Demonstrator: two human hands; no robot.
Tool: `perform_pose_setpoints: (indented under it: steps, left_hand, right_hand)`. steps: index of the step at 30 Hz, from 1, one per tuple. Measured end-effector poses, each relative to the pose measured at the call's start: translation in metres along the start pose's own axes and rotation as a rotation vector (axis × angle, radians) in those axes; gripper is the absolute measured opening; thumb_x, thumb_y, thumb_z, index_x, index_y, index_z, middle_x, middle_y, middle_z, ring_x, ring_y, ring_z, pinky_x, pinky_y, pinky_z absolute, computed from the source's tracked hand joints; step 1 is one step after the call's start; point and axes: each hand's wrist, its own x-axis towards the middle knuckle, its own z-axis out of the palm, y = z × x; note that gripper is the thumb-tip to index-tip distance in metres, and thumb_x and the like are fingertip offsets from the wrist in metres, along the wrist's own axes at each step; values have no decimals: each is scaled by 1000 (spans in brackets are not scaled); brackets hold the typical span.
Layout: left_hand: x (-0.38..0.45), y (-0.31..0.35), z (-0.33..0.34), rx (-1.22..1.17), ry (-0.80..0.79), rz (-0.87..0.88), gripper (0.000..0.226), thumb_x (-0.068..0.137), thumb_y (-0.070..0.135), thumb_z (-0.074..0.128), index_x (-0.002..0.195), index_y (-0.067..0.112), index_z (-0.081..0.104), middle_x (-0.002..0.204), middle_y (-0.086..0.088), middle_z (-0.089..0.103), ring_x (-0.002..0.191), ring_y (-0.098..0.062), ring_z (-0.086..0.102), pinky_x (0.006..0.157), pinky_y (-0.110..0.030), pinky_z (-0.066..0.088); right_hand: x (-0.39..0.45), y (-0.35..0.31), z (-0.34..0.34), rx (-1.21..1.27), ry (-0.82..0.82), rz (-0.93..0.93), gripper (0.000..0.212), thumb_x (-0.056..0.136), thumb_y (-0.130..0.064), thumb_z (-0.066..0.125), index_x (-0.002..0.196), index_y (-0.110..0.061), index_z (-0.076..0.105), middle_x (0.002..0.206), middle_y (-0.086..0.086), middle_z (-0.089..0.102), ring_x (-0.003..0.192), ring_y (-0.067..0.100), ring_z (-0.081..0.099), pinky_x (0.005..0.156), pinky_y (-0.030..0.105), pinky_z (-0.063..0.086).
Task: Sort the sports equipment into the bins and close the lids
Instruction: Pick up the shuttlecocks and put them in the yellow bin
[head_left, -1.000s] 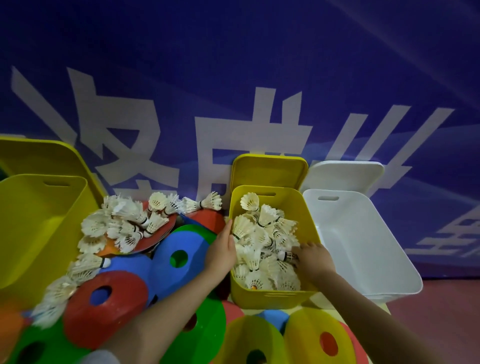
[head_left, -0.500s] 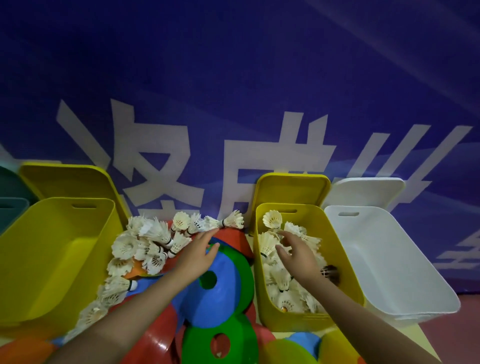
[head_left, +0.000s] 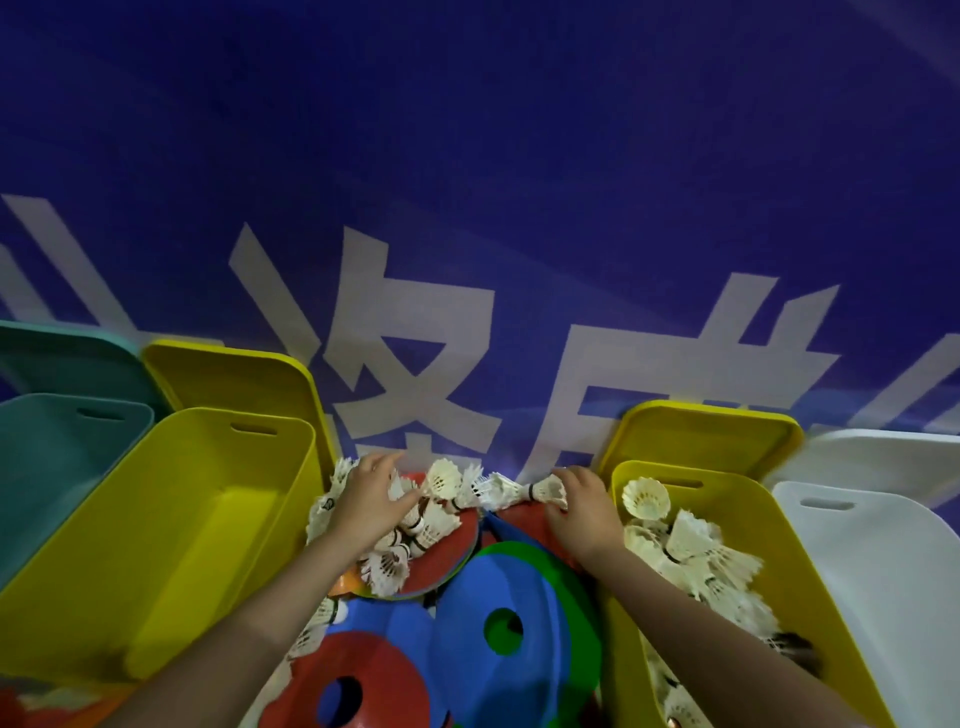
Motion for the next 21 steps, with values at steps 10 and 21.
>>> perform_pose_setpoints:
  steps: [10,21]
  left_hand:
    - [41,-20,6,203,-217,-84,79,87,46,60,151,24,18,143,-5,46,124,-22,51,90,-32,45]
    - [1,-23,-21,-83,85,-91,35,80,41,72,106,21,60,96,2,61,87,-15,57,71,-30,48]
  right_hand:
    - [45,1,44,359,-26,471,71,77,-36,71,133,-7,38,130,17,49,116,35,51,101,41,42]
    - [39,6,37,324,-123,408,64,79,-42,65,134,-16,45,130,19,46,118,36,47,102,39,38]
